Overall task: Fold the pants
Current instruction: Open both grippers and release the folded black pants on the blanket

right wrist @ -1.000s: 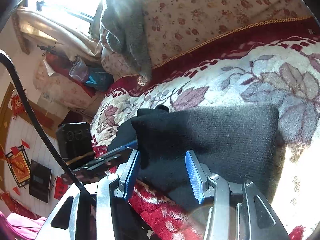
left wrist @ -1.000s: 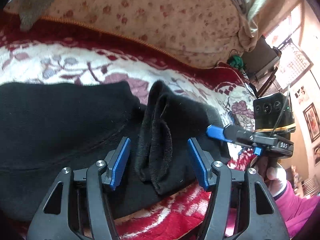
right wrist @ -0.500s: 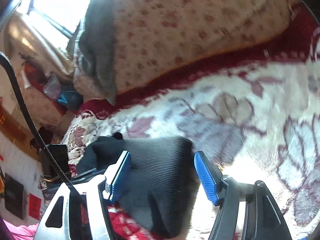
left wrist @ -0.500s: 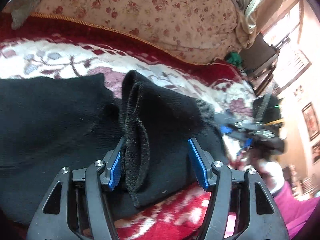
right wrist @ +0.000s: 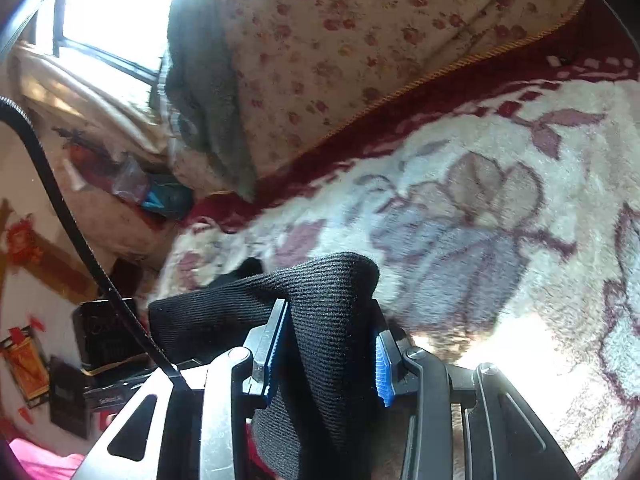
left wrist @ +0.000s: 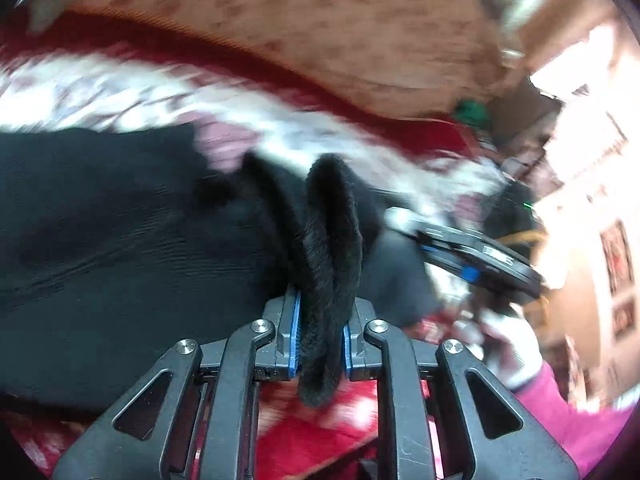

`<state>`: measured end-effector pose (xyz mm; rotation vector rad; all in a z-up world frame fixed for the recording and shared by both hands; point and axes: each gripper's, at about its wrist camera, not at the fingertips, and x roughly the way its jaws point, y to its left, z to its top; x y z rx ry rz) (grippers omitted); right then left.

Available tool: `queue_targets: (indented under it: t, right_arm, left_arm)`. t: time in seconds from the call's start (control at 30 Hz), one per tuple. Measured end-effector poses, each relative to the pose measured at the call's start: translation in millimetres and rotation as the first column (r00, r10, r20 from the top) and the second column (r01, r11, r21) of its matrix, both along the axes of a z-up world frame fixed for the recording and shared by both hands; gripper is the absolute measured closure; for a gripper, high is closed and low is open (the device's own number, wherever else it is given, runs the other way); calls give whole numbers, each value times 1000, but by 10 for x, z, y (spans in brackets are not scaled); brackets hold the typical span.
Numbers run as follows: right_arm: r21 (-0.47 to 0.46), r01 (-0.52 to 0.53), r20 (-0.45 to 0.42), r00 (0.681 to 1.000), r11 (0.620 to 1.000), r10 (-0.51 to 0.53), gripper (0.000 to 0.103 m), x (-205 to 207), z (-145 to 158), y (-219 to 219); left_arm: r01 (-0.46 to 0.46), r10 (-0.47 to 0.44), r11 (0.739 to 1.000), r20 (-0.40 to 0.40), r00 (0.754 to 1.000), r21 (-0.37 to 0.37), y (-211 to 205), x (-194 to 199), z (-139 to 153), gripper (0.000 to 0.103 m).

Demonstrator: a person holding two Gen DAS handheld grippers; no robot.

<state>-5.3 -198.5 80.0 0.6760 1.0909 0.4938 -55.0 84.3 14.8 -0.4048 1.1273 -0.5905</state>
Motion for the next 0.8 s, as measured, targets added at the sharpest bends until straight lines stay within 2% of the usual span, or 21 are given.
queue_targets:
  t: [0.03,0.1,0.13,0.2,0.27,0.37,0.43,0.57,0.63,0.73,0.77,0.8]
  right_arm:
    - [-12,10,-10,1000,1000,-10,67,8,-40,19]
    - [-36,7,5,1000,999,-7,64,-1,-61,52]
    - [-66,-6,26,1000,998,7,64,-7,-36,77]
    - [-111,-18,37,999,994,22,57,-11,22,99]
    - [-173,-7,48,999,985,16,55,-23,122,86]
    - [-219,1,78,997,976,16,55,-37,287,89]
    - [-202,-18,98,994,979,38,54,-38,409,149]
    - [-278,-84,119,985,957,121,38,23,622,455]
    - [-376,-101,128,979,921,160,36,66,703,612]
    - [-540,-102,133,970,836,205,36,123,782,786]
    - [-596,-105,133,965,796,226,36,137,806,831]
    - [-663,-112,123,959,740,256,36,158,826,883]
  left_arm:
    - [-33,33,999,-24,999,-1,54,26,-62,80]
    - [-72,67,994,-61,996,-87,181,28,-131,80]
    - [-81,76,994,-59,995,-80,197,8,-116,80]
    - [-91,90,996,-17,996,-16,208,-64,-29,79]
    - [-116,115,992,29,993,45,250,-147,60,73]
    - [-166,160,982,73,984,84,378,-249,155,73]
    - [-218,208,969,93,974,115,502,-316,195,73]
    - [-332,314,932,128,941,147,848,-501,257,73]
    - [-391,369,905,149,917,168,1048,-605,286,73]
    - [-451,426,877,166,890,166,1288,-724,311,73]
    - [-472,443,863,180,878,178,1363,-766,328,73]
    - [-496,463,846,193,865,194,1450,-809,336,73]
